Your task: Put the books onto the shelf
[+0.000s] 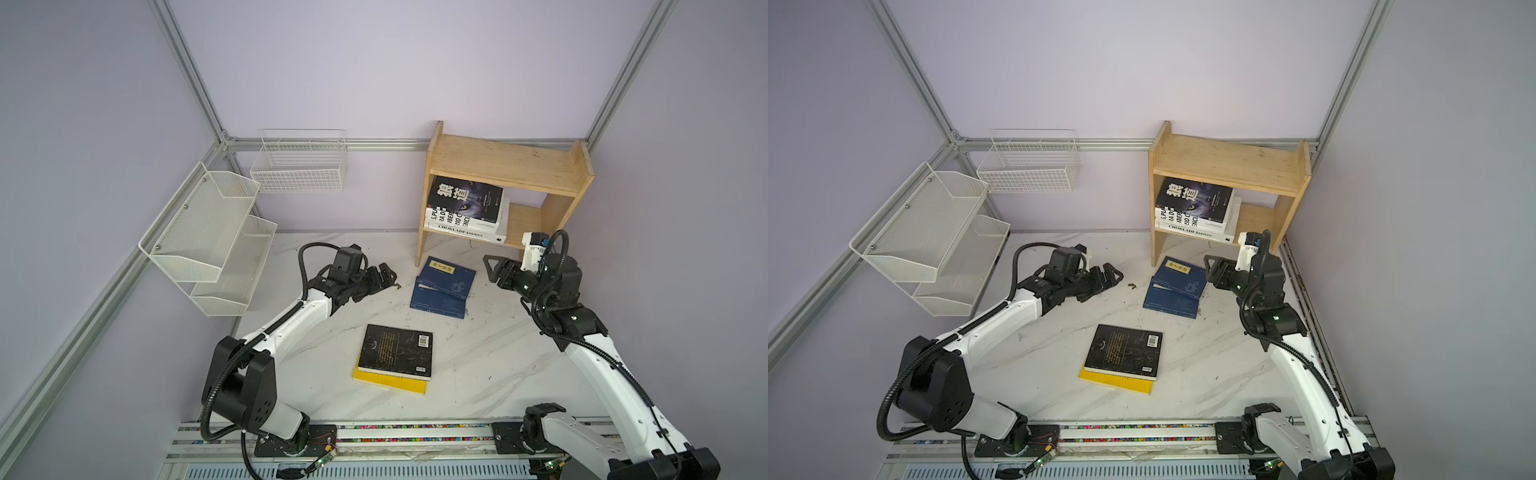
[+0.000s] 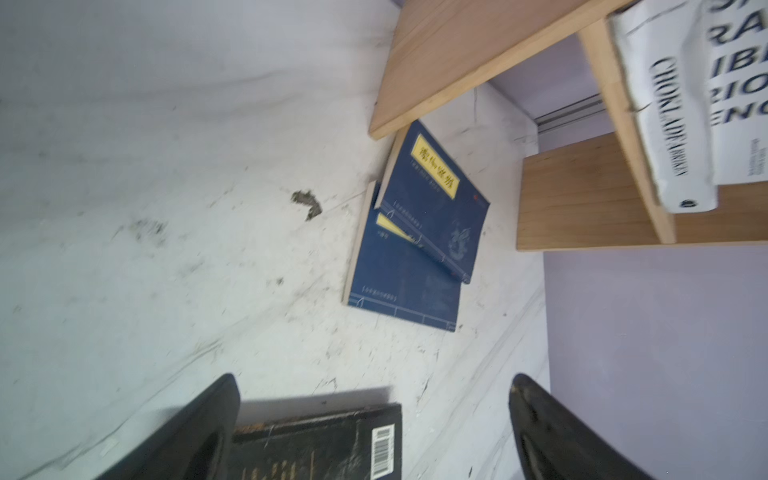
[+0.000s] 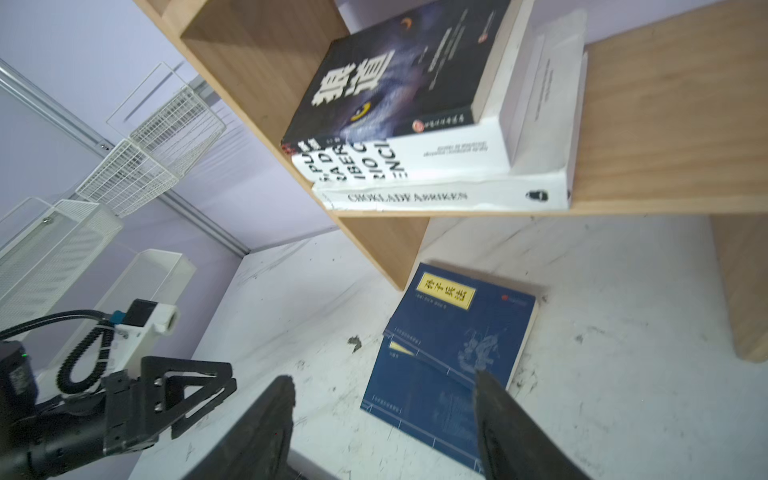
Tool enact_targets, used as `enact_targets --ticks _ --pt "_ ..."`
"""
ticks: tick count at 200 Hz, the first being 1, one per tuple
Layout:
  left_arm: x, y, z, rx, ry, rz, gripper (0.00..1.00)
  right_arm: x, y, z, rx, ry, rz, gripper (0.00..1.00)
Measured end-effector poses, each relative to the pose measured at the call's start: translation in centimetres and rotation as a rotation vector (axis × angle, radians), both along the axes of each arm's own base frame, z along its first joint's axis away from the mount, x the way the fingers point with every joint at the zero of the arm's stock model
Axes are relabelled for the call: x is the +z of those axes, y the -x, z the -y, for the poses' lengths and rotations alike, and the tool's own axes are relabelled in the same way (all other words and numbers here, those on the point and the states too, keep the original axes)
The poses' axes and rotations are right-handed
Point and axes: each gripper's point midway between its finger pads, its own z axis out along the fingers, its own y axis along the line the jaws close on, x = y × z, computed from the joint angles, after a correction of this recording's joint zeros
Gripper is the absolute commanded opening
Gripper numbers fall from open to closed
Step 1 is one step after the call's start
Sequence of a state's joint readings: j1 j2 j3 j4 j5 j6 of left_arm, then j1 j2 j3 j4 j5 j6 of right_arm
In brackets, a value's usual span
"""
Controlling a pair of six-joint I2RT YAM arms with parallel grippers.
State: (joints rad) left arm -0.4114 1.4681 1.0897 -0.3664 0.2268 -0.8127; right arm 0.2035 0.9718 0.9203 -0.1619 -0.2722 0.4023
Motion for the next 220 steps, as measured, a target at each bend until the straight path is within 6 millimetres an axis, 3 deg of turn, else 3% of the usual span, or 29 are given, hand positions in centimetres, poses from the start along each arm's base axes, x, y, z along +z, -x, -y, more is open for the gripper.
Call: enact_targets --ticks 30,74,103,220 --pt "-2.9 4.2 -2.0 0.038 -0.026 -0.096 1.0 -3.2 2.4 -1.6 0.043 -0.067 -0.095 0.69" --pt "-6.4 8.9 -2.7 0.051 -0.066 -0.212 0.99 -12.5 6.1 -4.9 0.165 -0.153 -0.378 0.68" --pt "-7.8 10.9 -2.6 0.064 -0.079 -0.262 0.99 -17.0 8.0 -7.0 0.251 -0.201 -0.542 0.68" --pt "-10.2 13.7 -1.7 0.113 -0.113 -0.335 0.99 -24.4 10.4 -11.6 0.379 -0.218 -0.746 0.67"
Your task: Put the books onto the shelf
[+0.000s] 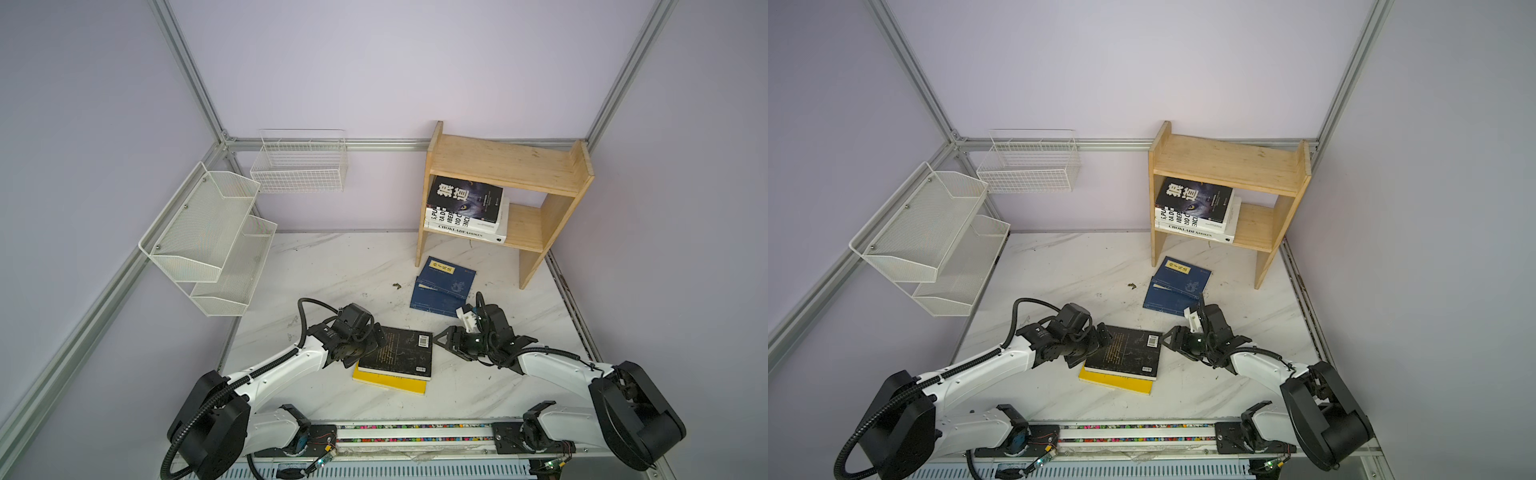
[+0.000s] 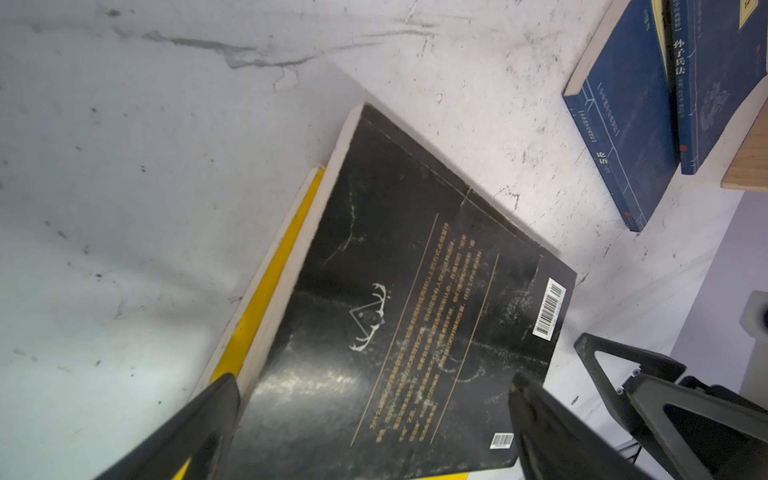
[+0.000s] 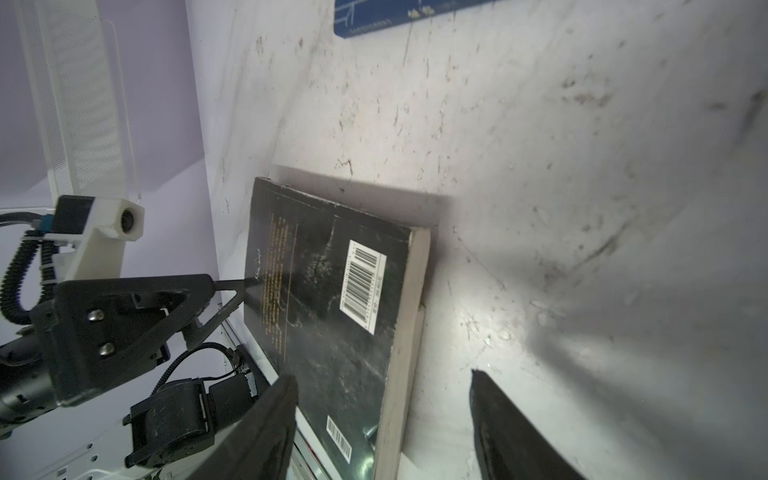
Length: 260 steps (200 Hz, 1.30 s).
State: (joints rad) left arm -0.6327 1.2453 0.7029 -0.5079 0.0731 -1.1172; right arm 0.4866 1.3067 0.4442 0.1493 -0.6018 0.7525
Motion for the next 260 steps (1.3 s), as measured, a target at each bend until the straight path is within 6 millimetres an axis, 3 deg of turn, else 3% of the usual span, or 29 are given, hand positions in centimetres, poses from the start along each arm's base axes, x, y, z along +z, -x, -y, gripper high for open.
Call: enact_targets --ticks 39,97,144,162,175,195,219,239,260 --pt "-0.6 0.2 0.8 -0.015 -0.001 -0.012 0.99 -1.8 0.2 -1.3 0.036 0.0 -0.029 0.67" --pt "-1.9 0.3 2.1 -0.048 -0.009 -0.025 0.99 -1.8 -0.2 -3.5 0.066 -0.083 -0.01 0.58" --pt "-1.8 -0.5 2.8 -0.049 0.009 -0.002 0.99 -1.2 -0.1 -3.2 0.043 -0.091 -0.017 0.32" --pt "-1.7 -0.7 3.0 -0.047 0.017 0.005 1.0 1.5 -0.7 -3.3 0.057 -0.079 0.061 0.21" --pt "-1.4 -1.0 3.6 -0.044 0.05 0.01 1.0 4.6 -1.6 -3.6 0.068 -0.081 0.155 0.15" --pt "-0.7 -1.6 4.5 -0.027 0.128 0.009 1.0 8.5 -2.5 -3.3 0.063 -0.055 0.273 0.11" --pt "0.4 -2.4 4.2 0.005 0.179 0.001 0.99 11.6 -3.2 -2.1 0.049 0.031 0.381 0.1" --pt "2.6 -3.5 3.9 0.039 0.256 -0.005 1.0 15.5 -4.0 -0.9 0.048 0.119 0.531 0.1" --pt "6.3 -5.4 3.9 0.077 0.404 0.021 1.0 19.5 -4.9 0.3 0.051 0.233 0.696 0.1"
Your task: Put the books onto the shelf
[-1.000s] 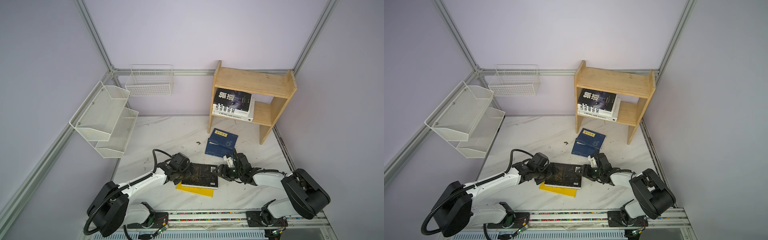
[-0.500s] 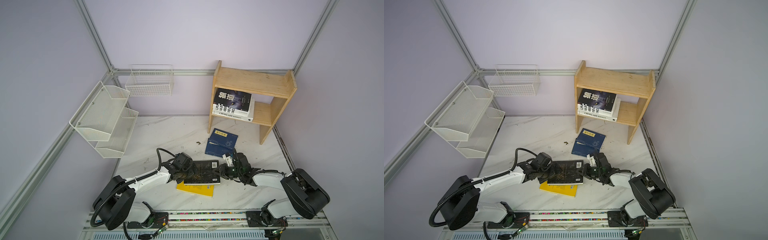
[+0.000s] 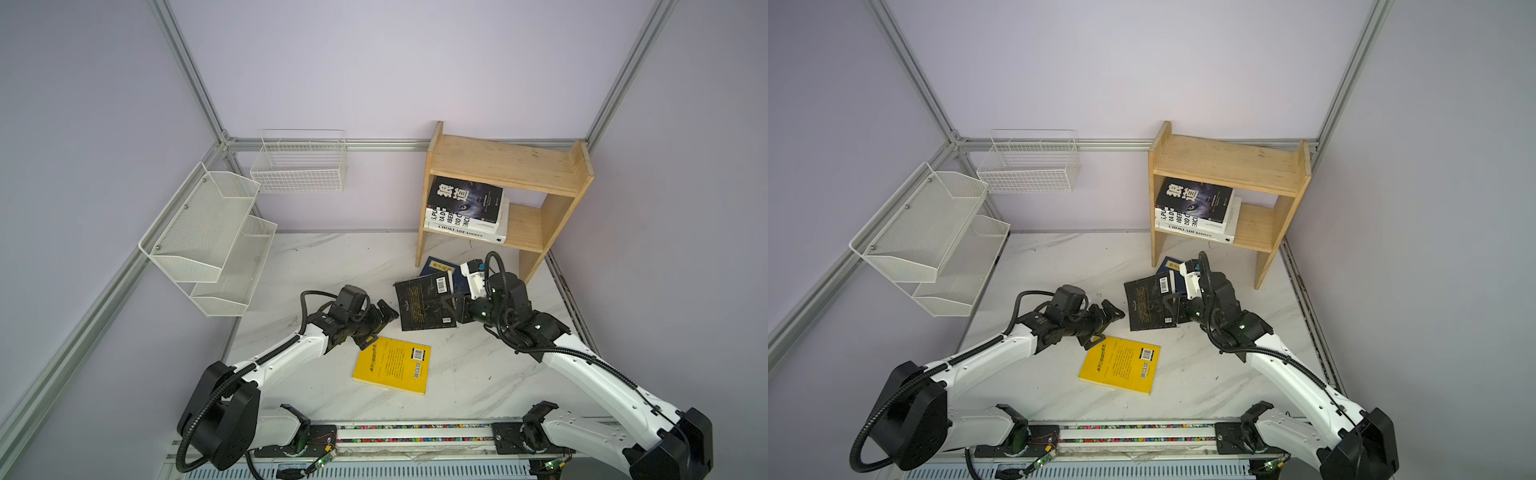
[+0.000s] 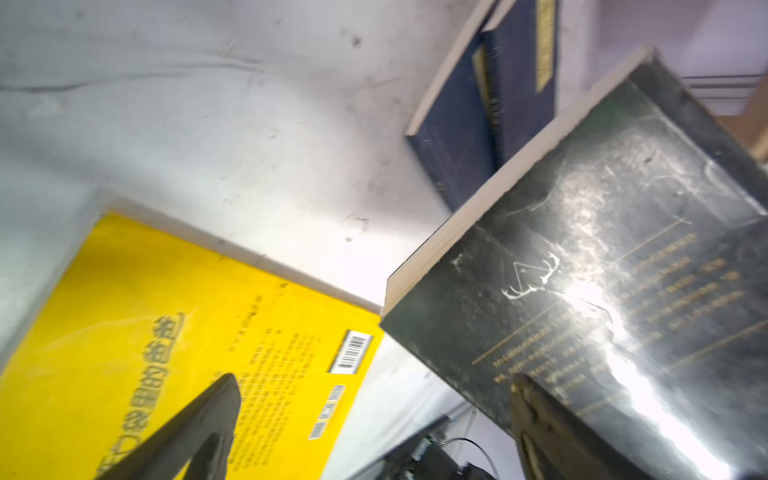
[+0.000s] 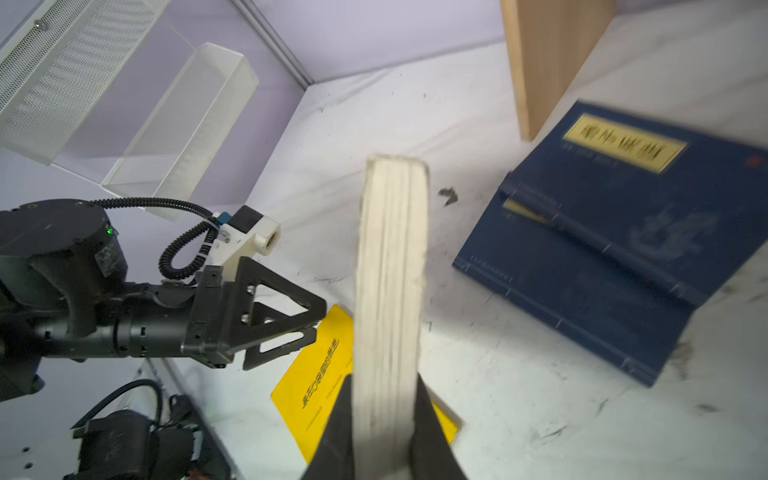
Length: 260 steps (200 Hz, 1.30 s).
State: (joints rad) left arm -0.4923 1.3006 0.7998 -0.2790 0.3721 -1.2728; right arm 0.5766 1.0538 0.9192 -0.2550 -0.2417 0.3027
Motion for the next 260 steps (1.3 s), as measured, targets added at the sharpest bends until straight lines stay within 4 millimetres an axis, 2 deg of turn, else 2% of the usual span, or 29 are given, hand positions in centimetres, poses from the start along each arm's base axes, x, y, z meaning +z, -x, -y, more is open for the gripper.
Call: enact_targets --ticks 19,38,64,98,138,207,247,260 --pt "2.6 -1.4 0.1 0.035 0.133 0.009 0.99 2.4 -0.6 0.8 -0.011 0.113 0.125 0.13" --pt "4.3 -2.2 0.8 0.051 0.243 -0.01 0.98 3.3 -0.3 0.9 0.007 0.226 0.207 0.13" --pt "6.8 -3.4 2.6 0.048 0.388 -0.037 0.98 3.4 0.7 -0.1 0.069 0.35 0.278 0.13" --pt "9.1 -5.3 4.2 0.057 0.552 -0.057 0.95 2.4 1.7 -3.1 0.165 0.48 0.34 0.13" --pt "7.7 -6.8 5.2 0.079 0.631 -0.155 0.88 0.2 2.4 -6.4 0.258 0.621 0.379 0.12" --pt "7.2 -6.8 4.9 0.056 0.661 -0.22 0.7 0.0 3.0 -8.1 0.305 0.785 0.504 0.13" --pt "5.8 -6.6 4.0 0.043 0.622 -0.246 0.41 0.0 3.2 -9.0 0.321 0.862 0.589 0.14" --pt "5.3 -6.6 3.7 0.046 0.606 -0.247 0.34 -0.2 3.2 -9.0 0.323 0.876 0.604 0.18"
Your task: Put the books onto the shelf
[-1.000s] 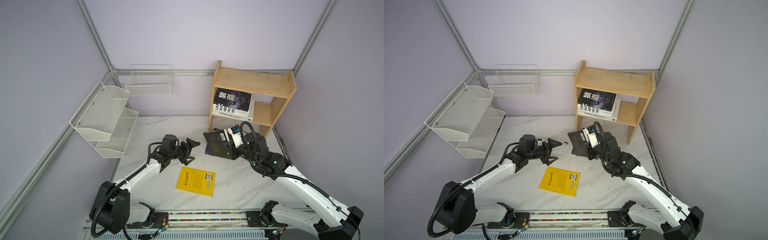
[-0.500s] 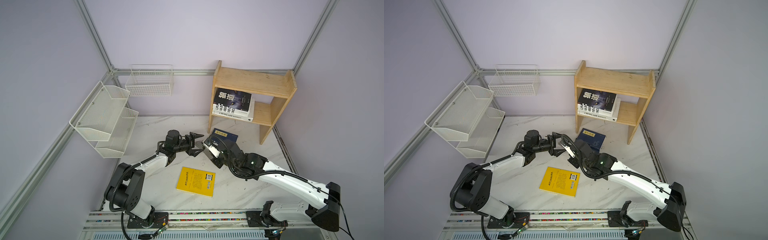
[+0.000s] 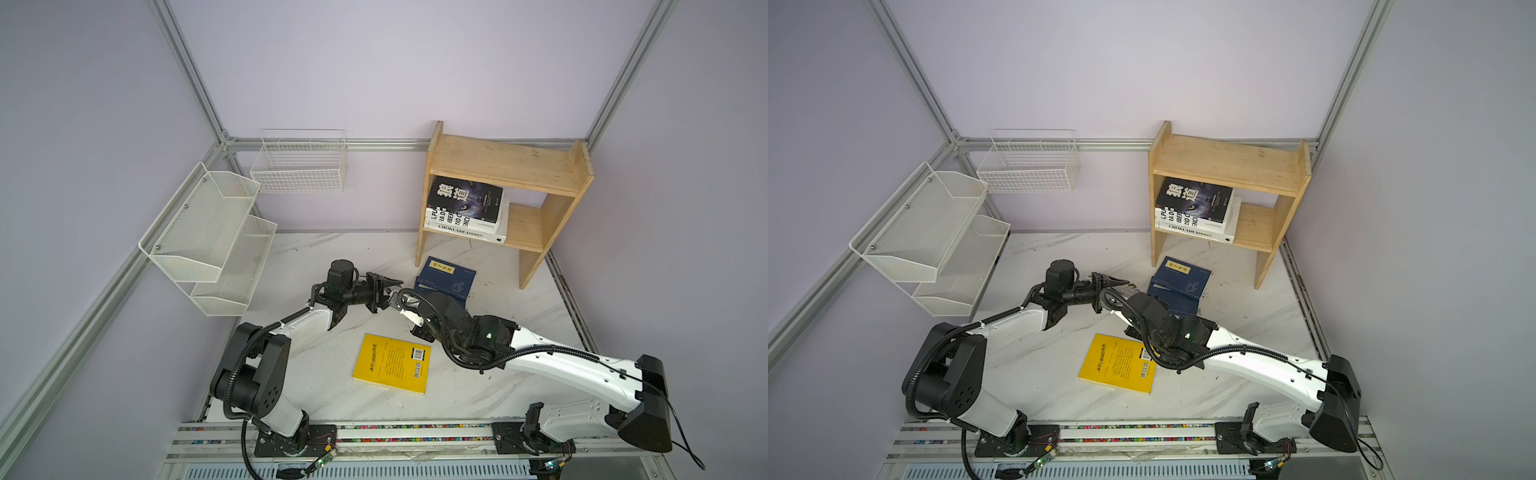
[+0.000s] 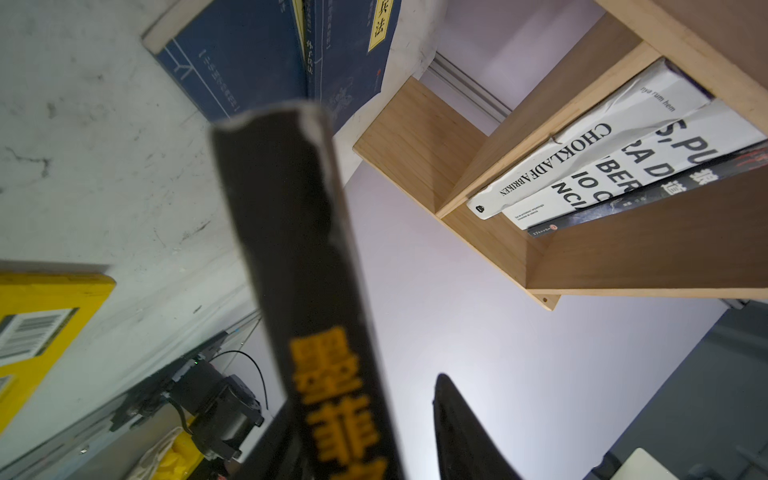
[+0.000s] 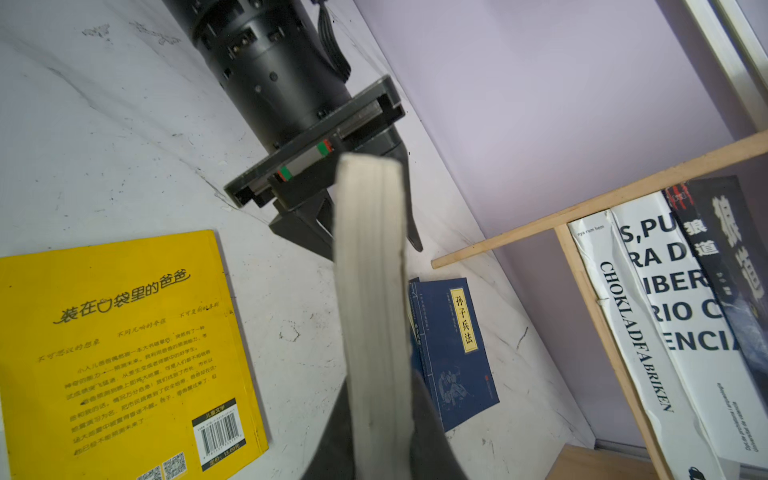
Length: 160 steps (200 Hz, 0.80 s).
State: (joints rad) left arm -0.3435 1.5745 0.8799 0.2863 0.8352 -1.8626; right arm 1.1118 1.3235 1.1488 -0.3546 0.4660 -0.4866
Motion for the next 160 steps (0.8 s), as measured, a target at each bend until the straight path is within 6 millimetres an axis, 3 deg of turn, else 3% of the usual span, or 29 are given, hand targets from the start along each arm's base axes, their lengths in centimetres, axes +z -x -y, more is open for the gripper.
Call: enact_targets --ticks 20,50,99,133,160 --pt "-0.5 0.1 -0.3 -0.003 -0.018 -0.007 0.21 -0.5 0.0 0.0 0.006 0.018 0.012 0.22" --pt "-0.9 0.0 -0.7 0.002 -0.037 -0.008 0.05 -1.2 -0.1 0.1 -0.015 0.006 0.013 0.45" --pt "-1.0 -1.1 -1.7 0.032 -0.088 0.041 0.01 -0.9 -0.8 0.3 -0.137 -0.155 -0.018 0.7" --pt "1.4 -3.9 -3.0 0.087 -0.163 0.189 0.0 -0.1 -1.3 0.2 -0.251 -0.388 -0.094 0.83" --pt "5.3 -6.6 -4.1 0.14 -0.239 0.367 0.0 1.9 -3.5 1.6 -0.364 -0.618 -0.146 0.89"
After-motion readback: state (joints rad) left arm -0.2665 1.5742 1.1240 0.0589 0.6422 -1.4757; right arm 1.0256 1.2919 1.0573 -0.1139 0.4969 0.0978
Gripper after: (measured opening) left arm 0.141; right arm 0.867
